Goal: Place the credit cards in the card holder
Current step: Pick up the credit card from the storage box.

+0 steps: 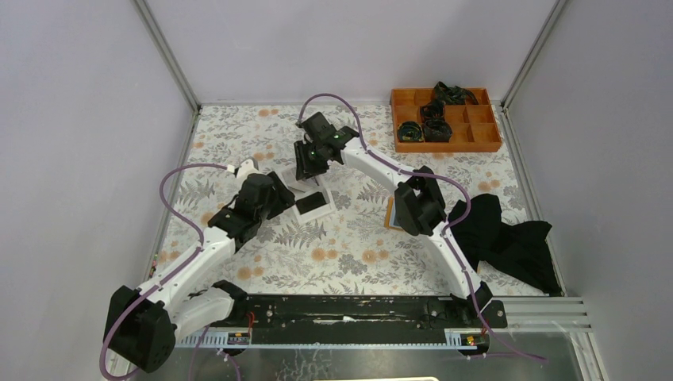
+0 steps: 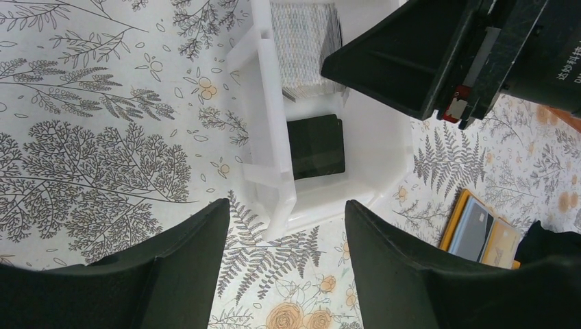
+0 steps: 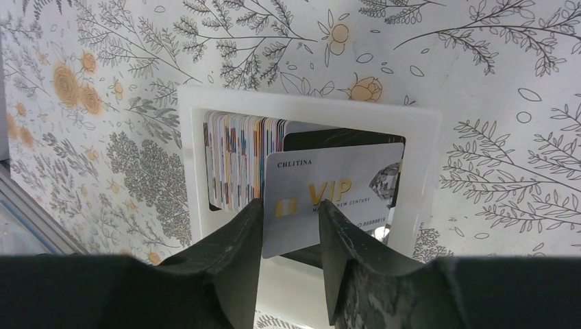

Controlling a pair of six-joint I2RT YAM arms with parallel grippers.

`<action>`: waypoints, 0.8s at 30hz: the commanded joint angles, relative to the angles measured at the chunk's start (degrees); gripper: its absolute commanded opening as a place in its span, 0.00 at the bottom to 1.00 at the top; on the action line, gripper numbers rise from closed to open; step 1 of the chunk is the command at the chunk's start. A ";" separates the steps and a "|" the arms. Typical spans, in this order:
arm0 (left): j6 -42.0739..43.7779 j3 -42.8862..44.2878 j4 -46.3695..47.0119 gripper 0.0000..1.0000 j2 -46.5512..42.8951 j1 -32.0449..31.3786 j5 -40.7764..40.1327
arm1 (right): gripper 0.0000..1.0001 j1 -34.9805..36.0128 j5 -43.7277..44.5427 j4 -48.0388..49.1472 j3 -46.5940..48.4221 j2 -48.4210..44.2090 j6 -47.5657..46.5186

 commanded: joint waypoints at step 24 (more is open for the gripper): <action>-0.24 -1.33 2.78 0.69 -1.10 0.80 1.02 | 0.32 0.36 0.44 -1.09 -2.62 -7.52 0.11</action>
